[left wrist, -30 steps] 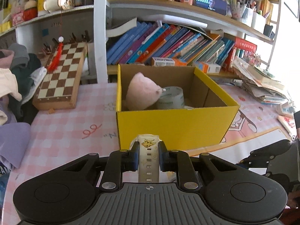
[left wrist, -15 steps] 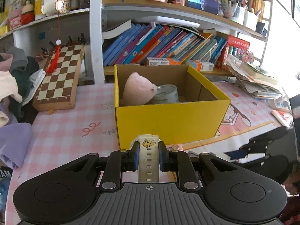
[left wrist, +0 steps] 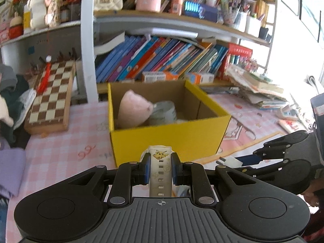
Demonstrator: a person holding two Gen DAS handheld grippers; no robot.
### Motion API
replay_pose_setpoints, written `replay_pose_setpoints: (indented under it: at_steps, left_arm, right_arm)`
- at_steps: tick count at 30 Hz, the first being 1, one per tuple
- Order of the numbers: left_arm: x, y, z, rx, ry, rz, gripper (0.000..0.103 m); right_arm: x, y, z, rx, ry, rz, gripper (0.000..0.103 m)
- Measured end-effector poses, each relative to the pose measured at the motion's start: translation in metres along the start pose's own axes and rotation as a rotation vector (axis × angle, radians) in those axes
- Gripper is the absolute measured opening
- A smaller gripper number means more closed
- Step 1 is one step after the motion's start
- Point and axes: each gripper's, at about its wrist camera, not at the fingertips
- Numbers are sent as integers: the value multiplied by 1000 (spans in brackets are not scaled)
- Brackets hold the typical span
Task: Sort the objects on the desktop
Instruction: 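Lift the watch strap and white charger and carry both toward the yellow box, then lower the strap and charger into the box and open both tools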
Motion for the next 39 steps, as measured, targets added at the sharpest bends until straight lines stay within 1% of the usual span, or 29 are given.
replay_pose_setpoints:
  at_steps: [5, 8, 12, 15, 18, 22, 26, 31, 39]
  left_arm:
    - [-2, -24, 0, -53, 22, -56, 19]
    - [-1, -41, -5, -83, 24, -94, 19]
    - [1, -62, -16, -112, 13, -134, 19]
    - [6, -74, -30, -114, 3, -151, 19]
    - [11, -80, -46, -96, -5, -156, 19]
    - [19, -81, -72, -46, -19, -156, 19]
    - [26, -78, -94, 4, -28, -145, 19]
    - [34, -75, -119, 64, -31, -131, 19]
    - [47, -73, -158, 160, -22, -114, 19]
  right_arm:
    - [-14, -28, 16, -93, 11, -49, 25]
    - [-23, -52, 18, -143, 22, -46, 25]
    - [-35, -81, 8, -187, 43, -24, 25]
    - [-40, -99, -7, -195, 55, 12, 25]
    - [-43, -113, -27, -178, 57, 59, 25]
    - [-44, -120, -55, -126, 52, 125, 25]
    - [-41, -121, -83, -74, 34, 191, 25]
    - [-35, -120, -112, -42, 11, 252, 25]
    - [-31, -126, -153, 30, 4, 370, 25]
Point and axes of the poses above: each gripper's, at about its wrist camera, not at the fingertips, and z roughly against the way its jaws point, x to its left, y to its underside, and after that the axes turned 12 degrees about y, right-handed
